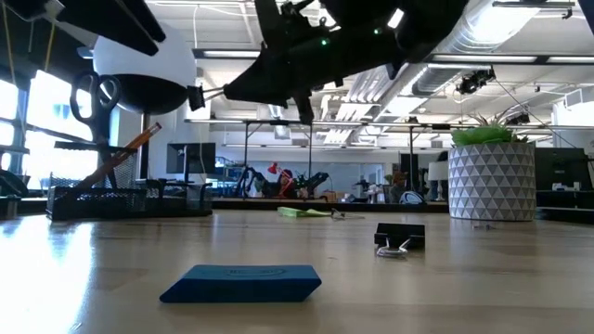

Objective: Pick and place office supplies into organizer
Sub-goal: Put the left black binder clip into the black mesh desk organizer

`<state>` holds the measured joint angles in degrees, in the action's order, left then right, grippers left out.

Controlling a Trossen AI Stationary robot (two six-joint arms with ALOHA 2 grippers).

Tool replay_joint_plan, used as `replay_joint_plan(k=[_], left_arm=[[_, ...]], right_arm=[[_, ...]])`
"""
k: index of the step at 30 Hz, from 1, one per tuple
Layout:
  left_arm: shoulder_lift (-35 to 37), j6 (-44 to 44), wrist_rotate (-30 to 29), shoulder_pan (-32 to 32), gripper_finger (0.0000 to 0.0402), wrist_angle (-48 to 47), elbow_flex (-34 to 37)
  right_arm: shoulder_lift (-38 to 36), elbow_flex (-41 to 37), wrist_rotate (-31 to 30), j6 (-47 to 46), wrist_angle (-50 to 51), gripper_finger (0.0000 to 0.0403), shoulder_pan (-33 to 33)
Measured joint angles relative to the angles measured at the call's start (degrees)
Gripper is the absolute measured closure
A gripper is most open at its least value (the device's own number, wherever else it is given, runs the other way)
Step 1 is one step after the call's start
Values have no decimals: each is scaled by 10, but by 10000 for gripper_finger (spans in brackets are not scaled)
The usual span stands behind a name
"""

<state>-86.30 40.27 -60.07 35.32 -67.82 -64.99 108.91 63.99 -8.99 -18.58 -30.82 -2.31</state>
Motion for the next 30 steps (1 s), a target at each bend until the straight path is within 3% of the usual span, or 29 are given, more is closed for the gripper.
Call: replay_joint_plan(k=[6, 14, 17, 23, 30], left_arm=[[0, 16, -19, 12, 130, -94, -59], [0, 18, -84, 15, 152, -190, -166], [0, 2, -103, 15, 165, -207, -197], [0, -54, -114, 15, 189, -209, -252], [0, -89, -114, 18, 220, -211, -316]], right_arm=[[50, 1, 56, -38, -94, 402, 24], [163, 114, 118, -37, -115, 402, 31], [198, 184, 132, -21, -64, 402, 33], [258, 319, 135, 31, 137, 398, 33], [296, 405, 130, 70, 181, 400, 33]])
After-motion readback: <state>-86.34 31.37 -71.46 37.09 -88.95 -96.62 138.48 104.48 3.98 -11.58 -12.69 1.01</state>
